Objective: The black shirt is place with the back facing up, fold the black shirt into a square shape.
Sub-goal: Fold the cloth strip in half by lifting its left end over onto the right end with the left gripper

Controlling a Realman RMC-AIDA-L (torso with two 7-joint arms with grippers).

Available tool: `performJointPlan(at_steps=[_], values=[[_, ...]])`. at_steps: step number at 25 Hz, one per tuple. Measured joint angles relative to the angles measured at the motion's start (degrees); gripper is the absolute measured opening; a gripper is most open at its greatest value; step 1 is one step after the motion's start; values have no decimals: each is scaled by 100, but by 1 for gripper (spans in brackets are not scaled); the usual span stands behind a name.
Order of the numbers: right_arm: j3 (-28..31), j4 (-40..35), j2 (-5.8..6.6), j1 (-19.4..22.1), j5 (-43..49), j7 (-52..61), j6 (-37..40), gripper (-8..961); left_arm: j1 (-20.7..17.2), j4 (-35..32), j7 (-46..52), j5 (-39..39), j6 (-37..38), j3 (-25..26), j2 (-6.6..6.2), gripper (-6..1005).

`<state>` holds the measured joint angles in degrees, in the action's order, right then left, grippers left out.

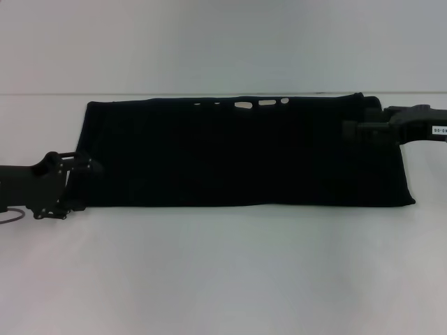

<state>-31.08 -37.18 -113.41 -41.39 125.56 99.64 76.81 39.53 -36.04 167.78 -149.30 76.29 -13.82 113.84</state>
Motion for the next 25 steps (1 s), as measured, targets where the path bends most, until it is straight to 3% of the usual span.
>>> performJointPlan(at_steps=[25], values=[[-64,0,-23,-79,-114,1,-124,790,-161,73,148,-7,-555,2,50,854]])
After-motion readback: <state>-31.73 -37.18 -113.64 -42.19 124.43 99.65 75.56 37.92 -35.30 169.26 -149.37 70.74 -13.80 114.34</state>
